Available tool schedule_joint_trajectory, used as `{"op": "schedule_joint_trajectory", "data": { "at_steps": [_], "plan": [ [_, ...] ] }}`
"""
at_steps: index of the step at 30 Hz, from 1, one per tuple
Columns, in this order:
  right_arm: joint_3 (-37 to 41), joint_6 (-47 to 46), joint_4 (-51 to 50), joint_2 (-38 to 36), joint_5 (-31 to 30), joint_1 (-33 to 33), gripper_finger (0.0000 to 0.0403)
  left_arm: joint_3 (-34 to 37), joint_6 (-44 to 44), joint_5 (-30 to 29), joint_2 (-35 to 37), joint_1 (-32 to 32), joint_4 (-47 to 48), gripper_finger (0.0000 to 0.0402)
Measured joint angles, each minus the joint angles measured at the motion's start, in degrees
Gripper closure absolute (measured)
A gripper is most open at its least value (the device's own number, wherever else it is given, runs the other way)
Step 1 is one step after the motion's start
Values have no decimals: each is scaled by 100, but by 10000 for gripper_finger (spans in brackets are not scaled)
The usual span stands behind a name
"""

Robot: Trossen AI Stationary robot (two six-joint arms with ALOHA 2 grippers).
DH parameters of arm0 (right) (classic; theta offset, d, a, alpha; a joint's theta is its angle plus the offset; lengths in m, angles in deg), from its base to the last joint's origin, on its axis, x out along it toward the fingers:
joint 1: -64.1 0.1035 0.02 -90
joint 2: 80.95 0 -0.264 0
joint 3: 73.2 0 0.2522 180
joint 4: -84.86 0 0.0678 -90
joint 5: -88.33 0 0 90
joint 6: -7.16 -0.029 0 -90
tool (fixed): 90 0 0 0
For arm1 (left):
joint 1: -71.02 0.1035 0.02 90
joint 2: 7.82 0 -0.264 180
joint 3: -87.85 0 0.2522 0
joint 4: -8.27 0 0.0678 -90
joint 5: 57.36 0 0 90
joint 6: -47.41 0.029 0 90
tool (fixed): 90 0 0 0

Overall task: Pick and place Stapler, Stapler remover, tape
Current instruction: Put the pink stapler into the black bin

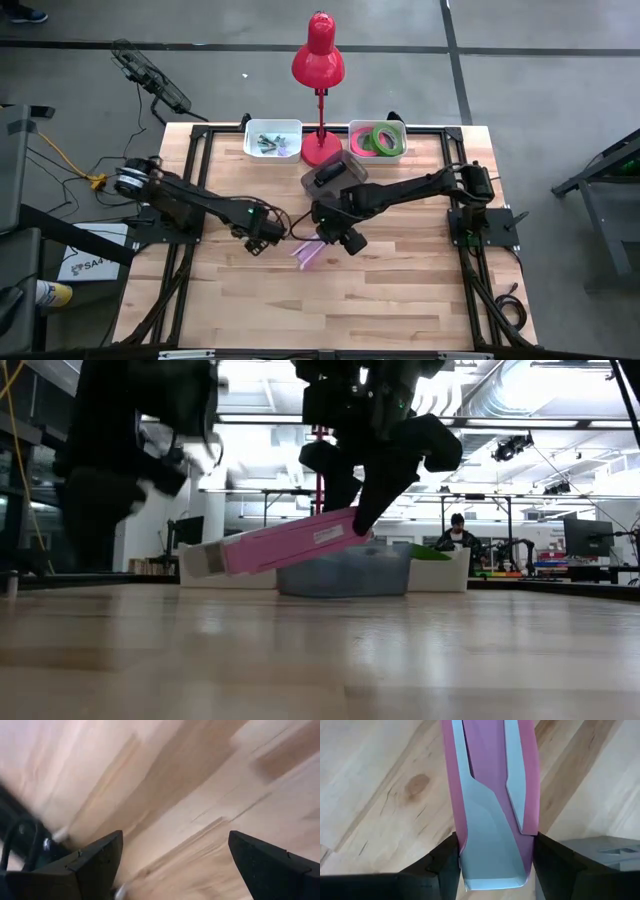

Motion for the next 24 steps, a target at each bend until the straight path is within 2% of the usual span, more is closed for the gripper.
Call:
{"op": "schedule_joint_trajectory", "data": {
  "at_steps": [7, 11, 17, 24],
  "plan": [
    [0, 7, 18, 0, -238, -9, 207, -2, 319, -991, 1423, -168, -399, 46],
    [0, 48, 34, 0, -239, -52, 207, 216, 841, -1558, 2284, -271, -1150, 46],
    [-2, 64, 116, 0, -264, -124, 207, 1607, 2104, -1638, 3675, -254, -3242, 46],
    [-9, 64, 369, -208, -590, -136, 207, 3484, 2743, -1582, 5329, -254, -5272, 46]
  ]
}}
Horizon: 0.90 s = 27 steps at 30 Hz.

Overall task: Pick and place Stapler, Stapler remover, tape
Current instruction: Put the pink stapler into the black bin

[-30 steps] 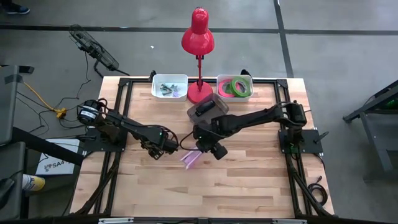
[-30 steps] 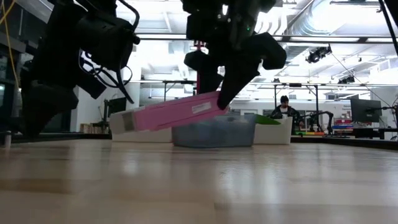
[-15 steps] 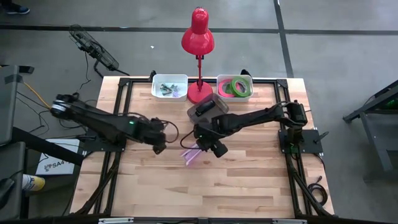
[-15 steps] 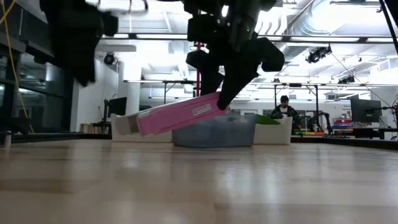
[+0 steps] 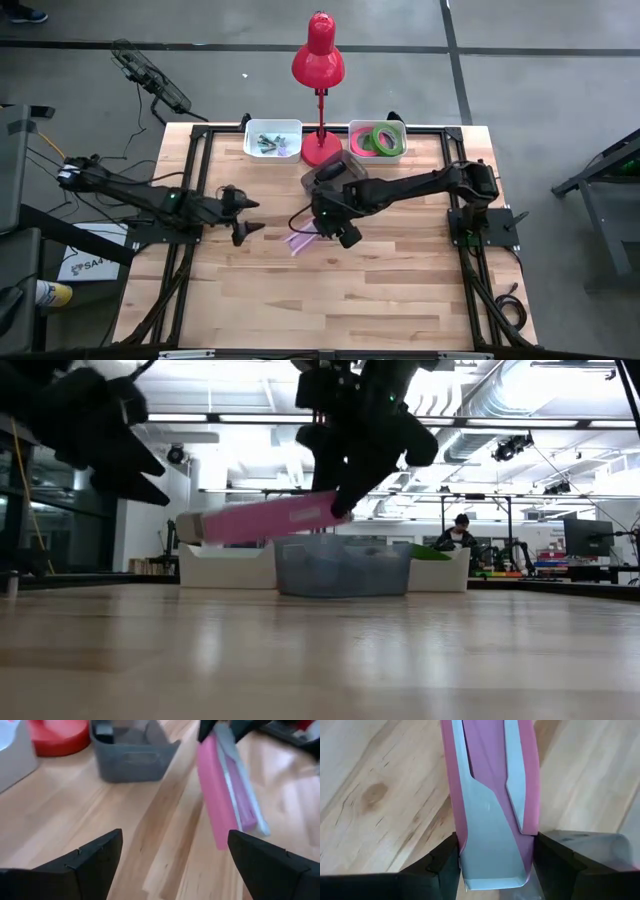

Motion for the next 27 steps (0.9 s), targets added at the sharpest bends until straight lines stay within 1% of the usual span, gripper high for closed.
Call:
{"op": "schedule_joint_trajectory", "data": {
  "at_steps": [4, 10, 11, 12, 14, 16, 19, 21, 24, 27],
  "plan": [
    [0, -9, -29, -207, -299, -90, 207, 828, 317, 187, 725, 0, -975, 46],
    [-2, -103, -406, -691, -779, -303, 207, 1837, 884, 439, 1379, 0, -2217, 46],
    [-2, -103, -526, -766, -835, -358, 207, 1927, 959, 485, 1453, 0, -2257, 46],
    [-2, -99, -609, -830, -899, -412, 207, 1954, 1003, 506, 1526, 0, -2390, 46],
    [-2, -77, -725, -963, -1049, -530, 207, 1948, 1052, 495, 1599, 0, -2305, 46],
    [-9, 43, -890, -1064, -1197, -650, 207, 1954, 1312, 513, 1595, 0, -2402, 46],
    [-4, 182, -1070, -1144, -1313, -873, 207, 1960, 1771, 784, 1639, 65, -2761, 46],
    [-2, 266, -1139, -1184, -1323, -1047, 207, 1964, 1994, 1091, 1652, 207, -2785, 46],
    [-3, 467, -1278, -1217, -1160, -1310, 207, 1965, 2192, 1332, 1723, 513, -2744, 46],
    [-2, 618, -1340, -1217, -1134, -1542, 207, 1967, 2534, 1649, 1910, 897, -2762, 46]
  ]
}}
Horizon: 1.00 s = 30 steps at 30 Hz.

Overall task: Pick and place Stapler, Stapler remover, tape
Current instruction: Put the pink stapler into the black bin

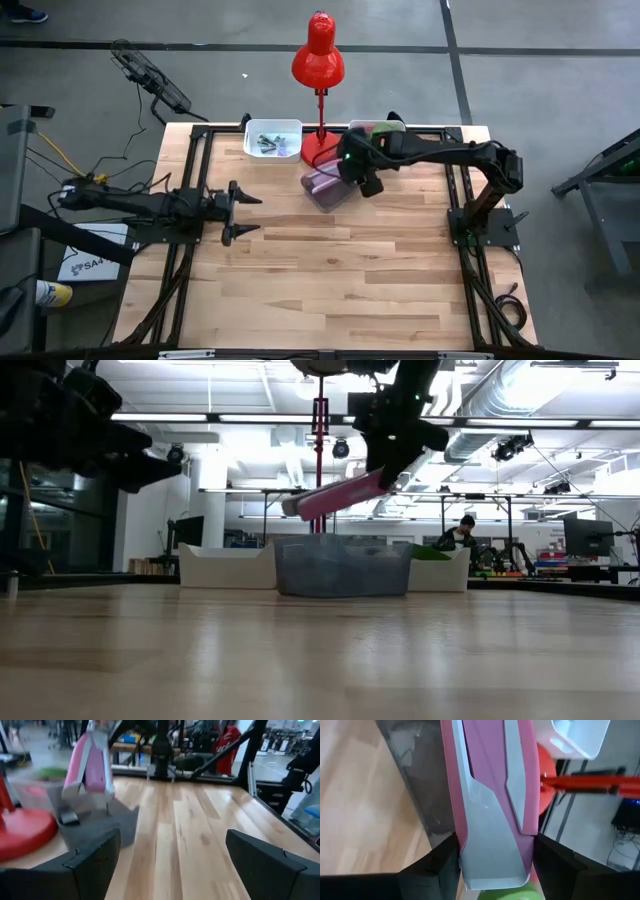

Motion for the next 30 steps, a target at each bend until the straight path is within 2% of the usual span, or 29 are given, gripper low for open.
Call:
{"op": "schedule_joint_trajectory", "data": {
  "at_steps": [5, 7, 12, 18, 30],
  "plan": [
    [138, 383, -145, -8, 427, -418, 207, 2, 331, 1173, 505, 788, 115, 46],
    [360, 478, -11, -27, 413, -550, 207, 4, 388, 1442, 703, 1042, 280, 46],
    [1014, 908, 684, -46, 201, -689, 207, 7, 390, 1621, 1085, 1443, 641, 46],
    [1395, 1168, 1197, -63, 244, -728, 207, 9, 413, 1997, 1278, 1541, 735, 46],
    [1703, 1540, 1462, -90, 1233, -706, 207, 11, 340, 2104, 1455, 1540, 814, 46]
  ]
}}
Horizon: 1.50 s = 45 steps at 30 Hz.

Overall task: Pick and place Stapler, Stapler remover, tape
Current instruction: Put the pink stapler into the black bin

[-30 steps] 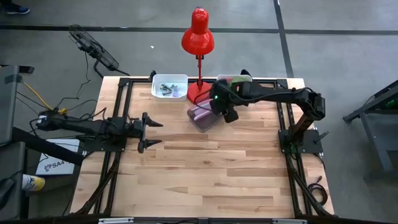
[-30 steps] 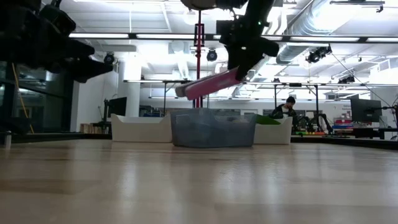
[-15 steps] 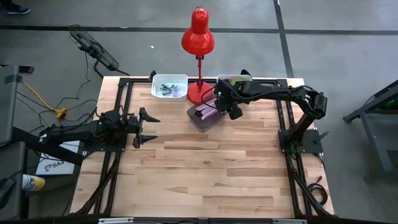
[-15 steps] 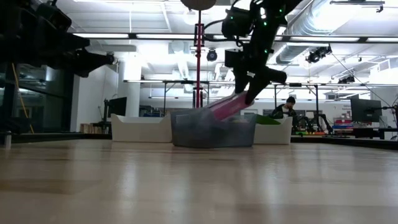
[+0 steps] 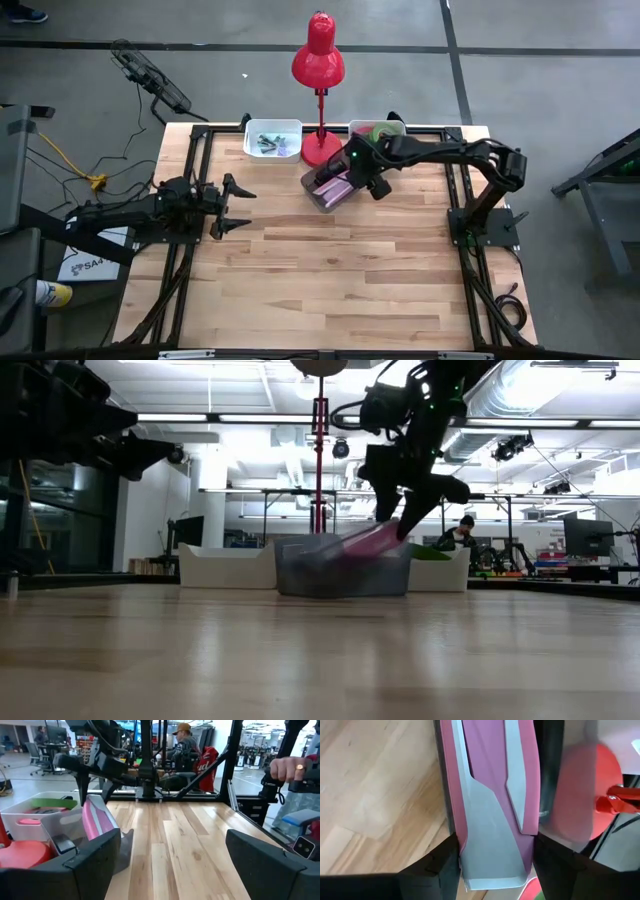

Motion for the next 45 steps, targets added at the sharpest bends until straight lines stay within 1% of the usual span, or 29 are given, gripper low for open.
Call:
{"op": "schedule_joint_trajectory", "data": {
  "at_steps": [8, 13, 16, 19, 27, 31, 35, 39, 40, 43, 45],
  "plan": [
    [185, 200, 454, 39, 309, -70, 207, 0, -95, 2, 2, 0, 24, 46],
    [187, 151, 507, 248, 398, -117, 207, 0, -204, -53, 5, 0, 54, 46],
    [185, 145, 688, 443, 539, -148, 207, 0, -248, -79, 4, 0, 99, 46],
    [184, 191, 867, 580, 543, -146, 207, 0, -326, -68, 4, 0, 102, 46],
    [181, 226, 1089, 693, 857, -336, 207, 0, -431, 0, 4, 0, -57, 46],
    [185, -7, 1109, 699, 1070, -439, 207, 0, -434, -4, 4, 0, -79, 46],
    [185, -184, 1107, 699, 1000, -438, 207, 0, -530, 2, 4, 0, -41, 46],
    [182, -224, 1172, 699, 688, -396, 206, 0, -539, 33, 4, 0, -43, 46],
    [155, -331, 1182, 700, 556, -374, 192, 0, -539, 38, 4, 0, -44, 46],
    [29, -669, 1187, 702, 301, -322, 125, 0, -536, 39, 4, 0, -25, 46],
    [-53, -824, 1143, 702, 210, -282, 94, 0, -538, 32, 4, 0, 52, 46]
  ]
}}
